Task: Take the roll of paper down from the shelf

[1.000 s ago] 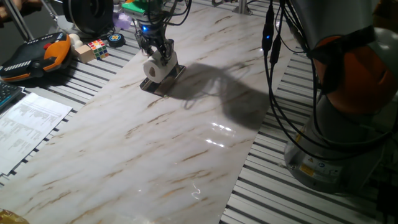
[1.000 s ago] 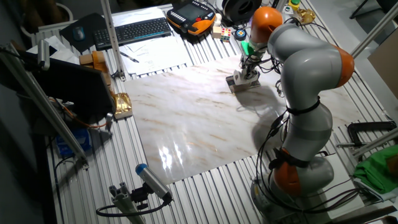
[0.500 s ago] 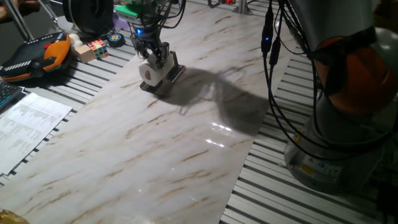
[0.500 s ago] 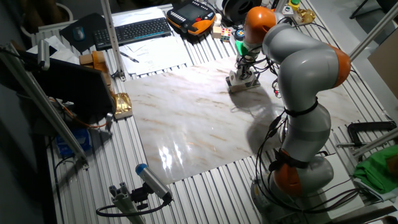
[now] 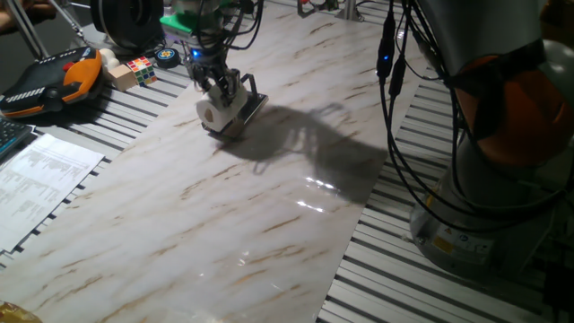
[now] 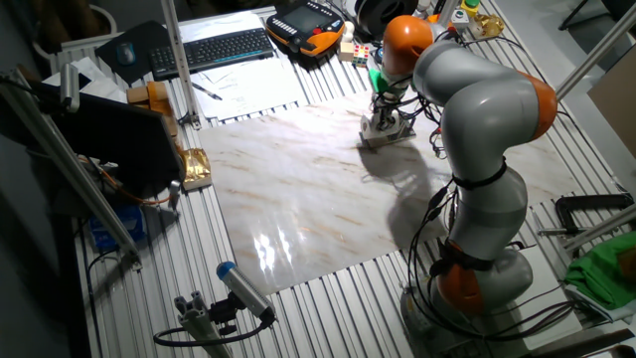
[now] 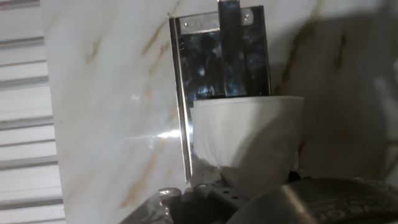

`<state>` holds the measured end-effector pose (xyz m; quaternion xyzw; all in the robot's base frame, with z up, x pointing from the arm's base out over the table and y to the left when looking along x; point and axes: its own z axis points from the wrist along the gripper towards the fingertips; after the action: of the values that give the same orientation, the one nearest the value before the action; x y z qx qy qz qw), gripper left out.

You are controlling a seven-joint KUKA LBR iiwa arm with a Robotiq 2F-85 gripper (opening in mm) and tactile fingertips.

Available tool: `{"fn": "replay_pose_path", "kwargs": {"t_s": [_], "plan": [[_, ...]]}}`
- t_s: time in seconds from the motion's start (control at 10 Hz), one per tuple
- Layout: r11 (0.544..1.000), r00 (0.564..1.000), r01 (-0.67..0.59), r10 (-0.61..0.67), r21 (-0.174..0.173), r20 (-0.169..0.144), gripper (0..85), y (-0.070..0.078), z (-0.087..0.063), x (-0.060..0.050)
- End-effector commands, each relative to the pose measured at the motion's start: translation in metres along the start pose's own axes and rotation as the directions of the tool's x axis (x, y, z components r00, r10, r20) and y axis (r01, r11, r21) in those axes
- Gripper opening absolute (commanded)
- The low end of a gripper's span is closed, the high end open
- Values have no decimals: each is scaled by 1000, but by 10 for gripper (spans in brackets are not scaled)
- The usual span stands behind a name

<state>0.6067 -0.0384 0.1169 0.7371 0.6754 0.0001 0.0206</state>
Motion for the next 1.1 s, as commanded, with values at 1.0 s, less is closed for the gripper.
{"fn": "replay_pose_path", "kwargs": {"t_s": [1.0], "plan": [[1000,1000,-21,21,-17,-4,7,-17,3,55]]}}
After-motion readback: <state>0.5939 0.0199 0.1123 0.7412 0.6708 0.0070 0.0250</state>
